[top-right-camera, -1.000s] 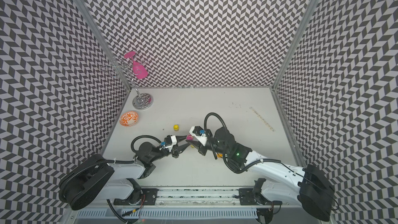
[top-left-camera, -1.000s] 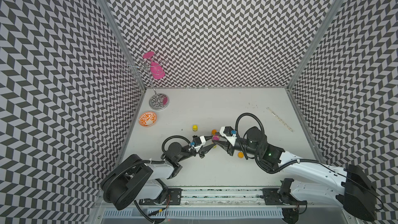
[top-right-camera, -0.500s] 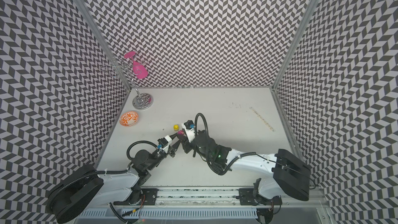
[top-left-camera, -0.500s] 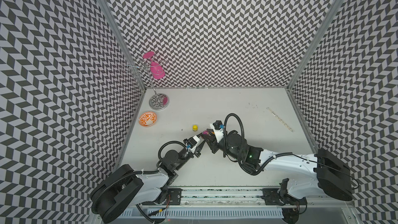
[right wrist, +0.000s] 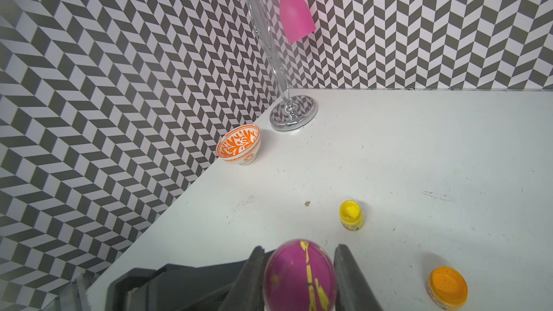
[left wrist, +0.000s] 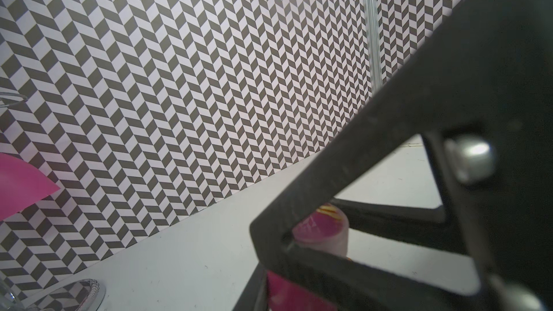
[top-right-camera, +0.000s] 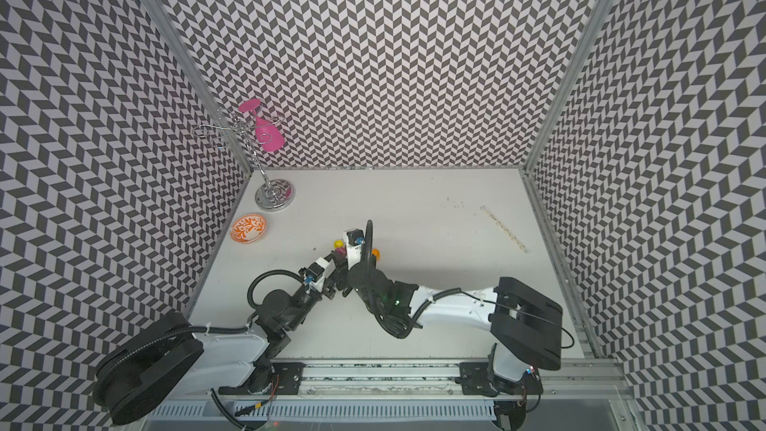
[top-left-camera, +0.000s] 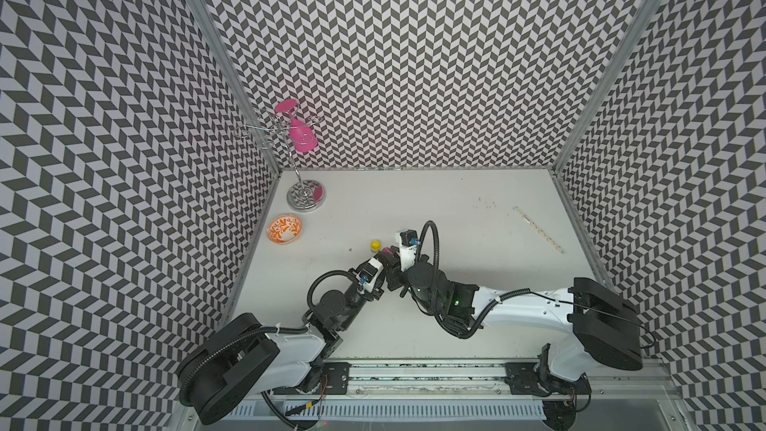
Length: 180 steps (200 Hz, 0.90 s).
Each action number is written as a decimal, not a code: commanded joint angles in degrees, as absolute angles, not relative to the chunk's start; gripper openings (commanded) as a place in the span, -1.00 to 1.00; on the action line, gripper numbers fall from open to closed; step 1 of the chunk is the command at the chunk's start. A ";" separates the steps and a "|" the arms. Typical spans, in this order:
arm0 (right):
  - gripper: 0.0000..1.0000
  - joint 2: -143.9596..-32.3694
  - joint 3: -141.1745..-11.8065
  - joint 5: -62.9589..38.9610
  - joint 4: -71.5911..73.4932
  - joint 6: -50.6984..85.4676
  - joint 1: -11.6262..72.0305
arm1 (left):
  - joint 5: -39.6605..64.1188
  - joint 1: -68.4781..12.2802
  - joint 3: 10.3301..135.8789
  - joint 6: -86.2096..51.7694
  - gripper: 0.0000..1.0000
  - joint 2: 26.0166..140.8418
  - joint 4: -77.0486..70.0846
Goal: Close the paint jar lid
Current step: Screw the lid onto the paint jar.
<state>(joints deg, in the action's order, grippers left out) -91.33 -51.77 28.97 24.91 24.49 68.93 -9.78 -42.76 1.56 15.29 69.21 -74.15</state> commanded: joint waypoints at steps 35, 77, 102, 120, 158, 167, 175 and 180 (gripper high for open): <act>0.12 -86.16 -44.74 26.79 18.21 26.06 71.46 | -18.77 -40.32 7.18 11.66 -0.45 72.06 -78.41; 0.25 -80.08 -40.09 29.07 18.31 26.72 71.52 | -15.78 -38.27 7.14 8.85 -0.44 72.69 -77.82; 0.28 -73.79 -35.05 31.69 22.05 22.33 71.39 | -9.58 -37.23 7.29 7.91 -0.41 72.64 -77.12; 0.31 -67.78 -32.67 33.88 23.22 14.95 70.74 | -1.15 -36.61 7.62 7.86 -0.40 73.22 -77.40; 0.34 -54.10 -29.69 9.07 26.33 -0.40 58.17 | 26.70 -35.84 11.14 8.58 -0.40 78.76 -78.90; 0.35 -52.05 -29.42 -0.06 26.29 -2.87 54.43 | 33.31 -35.88 12.37 7.74 -0.42 80.78 -79.62; 0.36 -50.82 -29.23 -5.96 26.39 -5.41 52.48 | 37.88 -35.94 13.03 6.87 -0.42 82.41 -81.23; 0.38 -50.37 -29.02 -8.98 26.45 -7.10 51.92 | 39.61 -35.95 13.08 6.14 -0.42 83.43 -82.67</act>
